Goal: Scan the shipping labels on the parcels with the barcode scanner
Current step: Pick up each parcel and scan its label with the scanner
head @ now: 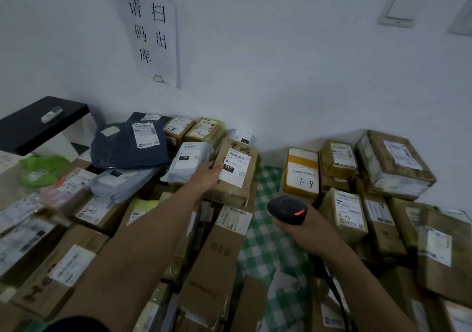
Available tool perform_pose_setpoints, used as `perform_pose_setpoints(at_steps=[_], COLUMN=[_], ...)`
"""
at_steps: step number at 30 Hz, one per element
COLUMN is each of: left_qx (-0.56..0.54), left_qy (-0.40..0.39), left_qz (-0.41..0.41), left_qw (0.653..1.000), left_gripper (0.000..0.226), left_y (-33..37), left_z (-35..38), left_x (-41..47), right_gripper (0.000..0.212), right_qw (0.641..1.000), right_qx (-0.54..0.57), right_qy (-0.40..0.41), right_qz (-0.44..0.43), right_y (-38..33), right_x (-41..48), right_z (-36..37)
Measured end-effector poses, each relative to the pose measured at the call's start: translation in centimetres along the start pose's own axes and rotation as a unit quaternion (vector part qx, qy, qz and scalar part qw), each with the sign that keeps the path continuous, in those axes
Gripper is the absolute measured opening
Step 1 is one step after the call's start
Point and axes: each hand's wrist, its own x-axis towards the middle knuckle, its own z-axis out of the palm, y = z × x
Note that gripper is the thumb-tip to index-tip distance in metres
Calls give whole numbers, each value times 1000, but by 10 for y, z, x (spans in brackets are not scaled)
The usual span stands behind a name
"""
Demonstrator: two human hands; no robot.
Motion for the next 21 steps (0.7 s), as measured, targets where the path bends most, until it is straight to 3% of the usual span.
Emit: perform_pose_setpoints(at_steps=[5, 8, 10, 13, 17, 21], left_qx=[138, 231, 236, 192, 172, 132], left_qy=[142, 162, 144, 67, -23, -86], left_qz=[114, 176, 222, 286, 275, 187], left_qw=[974, 943, 935, 937, 946, 970], left_gripper=[23, 45, 52, 44, 46, 51], left_y=[-4, 3, 12, 20, 34, 42], left_z=[11, 28, 45, 80, 130, 176], left_x=[2, -14, -30, -46, -38, 2], right_gripper=[45, 57, 46, 19, 15, 17], right_qw=[1000, 999, 999, 999, 996, 991], right_qx=[-6, -16, -7, 10, 50, 60], right_qy=[9, 14, 8, 17, 43, 77], right_qz=[16, 31, 33, 35, 53, 91], right_y=[5, 10, 13, 12, 29, 50], right_x=[4, 2, -1, -12, -18, -14], right_z=[1, -4, -11, -27, -54, -71])
